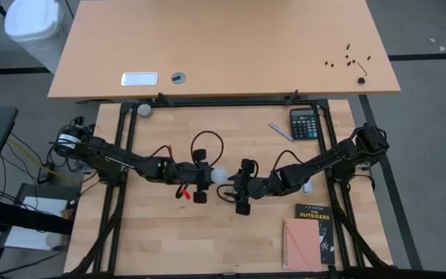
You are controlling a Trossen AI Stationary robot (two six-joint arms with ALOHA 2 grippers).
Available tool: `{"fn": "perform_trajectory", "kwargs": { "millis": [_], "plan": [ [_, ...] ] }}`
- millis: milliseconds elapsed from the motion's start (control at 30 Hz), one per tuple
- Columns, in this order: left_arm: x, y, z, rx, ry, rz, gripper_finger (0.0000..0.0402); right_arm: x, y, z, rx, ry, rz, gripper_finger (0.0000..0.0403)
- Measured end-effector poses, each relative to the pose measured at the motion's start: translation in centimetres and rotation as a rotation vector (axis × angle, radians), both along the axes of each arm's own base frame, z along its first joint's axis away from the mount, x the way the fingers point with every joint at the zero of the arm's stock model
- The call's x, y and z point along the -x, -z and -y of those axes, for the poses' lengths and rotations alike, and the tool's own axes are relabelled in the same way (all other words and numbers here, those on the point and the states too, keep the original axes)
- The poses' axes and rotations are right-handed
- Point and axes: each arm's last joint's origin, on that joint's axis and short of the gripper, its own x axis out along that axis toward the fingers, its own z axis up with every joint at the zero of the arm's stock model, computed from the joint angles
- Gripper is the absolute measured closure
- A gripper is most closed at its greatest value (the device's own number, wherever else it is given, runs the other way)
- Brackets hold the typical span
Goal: Screw lightbulb
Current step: Remove the light bulb from the lamp
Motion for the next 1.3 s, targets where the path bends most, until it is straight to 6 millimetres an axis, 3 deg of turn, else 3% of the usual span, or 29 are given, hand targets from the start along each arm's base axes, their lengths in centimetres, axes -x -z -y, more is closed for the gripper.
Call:
{"fn": "perform_trajectory", "kwargs": {
  "millis": [267,467,633,867,1000,1300],
  "plan": [
    [0.5,0.8,-0.1,-0.001,-0.032,-0.093,0.0258,1.2,0.4,-0.4,-0.024,0.025,-0.099,0.0155],
    [1.3,1.7,-0.3,0.011,-0.064,-0.206,0.0259,2.7,-0.6,-0.7,-0.039,0.082,-0.124,0.0155],
    [2.5,4.0,-1.4,0.075,-0.081,-0.244,0.0259,3.2,-1.2,-1.6,-0.049,0.056,-0.100,0.0155],
    [4.6,7.4,-4.4,0.254,-0.161,-0.221,0.0259,3.5,-1.2,-2.4,-0.062,0.046,-0.097,0.0155],
    [5.6,8.5,-5.3,0.337,-0.194,-0.260,0.0259,3.6,-1.0,-2.3,-0.082,0.072,-0.112,0.0155],
    [6.6,9.3,-5.3,0.361,-0.185,-0.313,0.0259,4.1,-0.3,-1.3,-0.125,0.165,-0.204,0.0155]
  ]
}}
